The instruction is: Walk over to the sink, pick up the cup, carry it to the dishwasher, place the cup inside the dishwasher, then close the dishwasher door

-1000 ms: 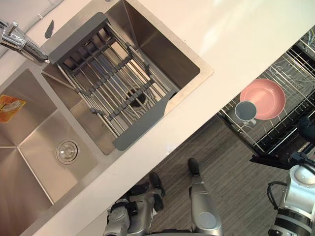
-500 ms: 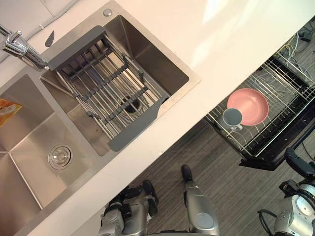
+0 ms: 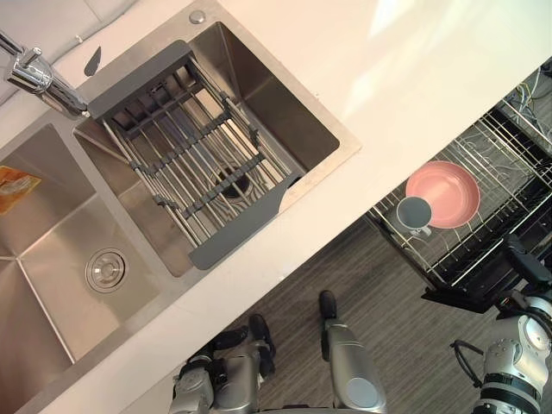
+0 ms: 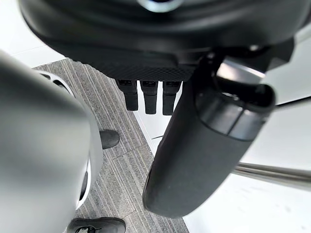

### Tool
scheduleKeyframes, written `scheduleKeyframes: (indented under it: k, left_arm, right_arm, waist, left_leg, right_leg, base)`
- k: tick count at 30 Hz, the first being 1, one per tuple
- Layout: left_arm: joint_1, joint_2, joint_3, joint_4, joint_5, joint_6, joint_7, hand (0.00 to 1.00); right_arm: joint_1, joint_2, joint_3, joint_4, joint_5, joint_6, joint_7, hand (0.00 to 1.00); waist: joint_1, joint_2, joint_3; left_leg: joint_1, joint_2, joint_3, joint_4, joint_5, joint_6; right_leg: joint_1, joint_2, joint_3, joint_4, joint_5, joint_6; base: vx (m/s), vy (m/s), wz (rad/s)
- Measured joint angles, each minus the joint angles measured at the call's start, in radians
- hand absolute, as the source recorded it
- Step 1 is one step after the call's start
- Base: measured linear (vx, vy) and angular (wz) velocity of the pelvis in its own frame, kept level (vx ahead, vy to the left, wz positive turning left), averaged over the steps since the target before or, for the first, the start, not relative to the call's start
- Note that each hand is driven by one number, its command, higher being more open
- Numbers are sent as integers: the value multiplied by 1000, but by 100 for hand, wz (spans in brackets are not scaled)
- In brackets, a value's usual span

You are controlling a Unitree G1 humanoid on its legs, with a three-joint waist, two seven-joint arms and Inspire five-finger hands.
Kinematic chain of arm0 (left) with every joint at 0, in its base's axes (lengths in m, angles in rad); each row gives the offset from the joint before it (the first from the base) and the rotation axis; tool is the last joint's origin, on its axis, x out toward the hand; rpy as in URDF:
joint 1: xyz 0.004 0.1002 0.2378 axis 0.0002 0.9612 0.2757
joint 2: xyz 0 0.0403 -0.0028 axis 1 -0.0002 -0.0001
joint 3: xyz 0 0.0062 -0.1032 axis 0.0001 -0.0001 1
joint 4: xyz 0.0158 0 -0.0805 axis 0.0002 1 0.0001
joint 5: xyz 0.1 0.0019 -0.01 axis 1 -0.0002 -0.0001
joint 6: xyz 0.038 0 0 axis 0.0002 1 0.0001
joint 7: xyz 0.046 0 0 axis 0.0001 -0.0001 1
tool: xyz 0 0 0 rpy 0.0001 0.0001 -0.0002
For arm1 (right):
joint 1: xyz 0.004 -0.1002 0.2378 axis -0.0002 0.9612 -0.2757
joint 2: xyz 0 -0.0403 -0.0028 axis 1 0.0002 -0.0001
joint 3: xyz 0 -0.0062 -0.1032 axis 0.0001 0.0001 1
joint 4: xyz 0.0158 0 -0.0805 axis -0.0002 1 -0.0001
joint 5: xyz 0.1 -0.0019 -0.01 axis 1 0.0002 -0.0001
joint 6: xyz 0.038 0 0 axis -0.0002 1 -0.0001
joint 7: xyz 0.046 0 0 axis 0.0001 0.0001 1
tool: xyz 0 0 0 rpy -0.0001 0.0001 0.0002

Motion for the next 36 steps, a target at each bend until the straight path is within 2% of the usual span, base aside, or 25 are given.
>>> scheduleKeyframes:
  k: [8,14,17,19,20,23,24,29,36]
  left_arm:
    - [4,5,-14,1,-7,-14,0,90]
    - [5,7,-53,1,-6,-23,-8,90]
    - [5,-2,-76,-1,-6,-25,-18,90]
    - [5,-4,-90,2,-6,-24,-21,90]
    - [7,-3,-90,2,-6,-24,-21,90]
    - [7,4,-89,-2,-5,-26,-20,90]
    - [8,5,-89,-2,-4,-26,-20,90]
    - [9,7,-105,-3,7,-24,-21,90]
    - [6,15,-108,-15,41,-24,-21,90]
  right_arm:
    - [-18,-13,69,32,220,-93,23,90]
    - [-58,-11,153,31,295,-140,37,90]
    - [-131,-16,194,32,330,-154,61,90]
    - [-197,-36,226,35,352,-158,74,90]
    - [-217,-39,235,37,354,-158,75,90]
    - [-305,-63,285,75,368,-163,91,90]
    - [-343,-71,302,95,368,-163,98,90]
    - [-395,-54,321,156,416,-176,141,90]
    - [-418,-37,261,187,499,-214,142,90]
  waist:
    - [-10,3,-2]
    - [-23,9,-4]
    - [-23,38,-7]
    - [-20,75,-4]
    - [-18,84,-4]
    - [3,113,2]
    - [10,120,4]
    - [23,134,11]
    - [34,151,19]
  left_leg:
    - [-1,-11,-15,-40,27,-1]
    - [-7,-27,-66,-80,69,2]
    - [-30,-33,-93,-88,92,9]
    - [-41,-42,-125,-102,115,13]
    - [-42,-44,-131,-108,122,14]
    - [-48,-54,-170,-142,156,15]
    - [-50,-56,-187,-159,167,7]
    - [-75,-64,-279,-194,210,1]
    - [-92,-72,-334,-206,235,-2]
  right_leg:
    - [-8,-8,-17,-1,1,0]
    - [1,-23,-58,-18,17,1]
    - [13,-28,-81,-73,57,0]
    - [23,-37,-107,-101,80,-1]
    - [26,-37,-112,-107,85,-2]
    - [26,-40,-135,-125,101,-7]
    - [26,-40,-148,-133,107,-10]
    - [24,-46,-213,-136,110,-14]
    - [24,-56,-253,-132,110,-14]
  base:
    - [-2,-2,5]
    - [-28,-1,24]
    - [-63,19,25]
    - [-89,21,33]
    - [-118,21,28]
    - [-106,1,25]
    - [-89,-12,31]
    - [-40,-7,37]
    - [-9,10,21]
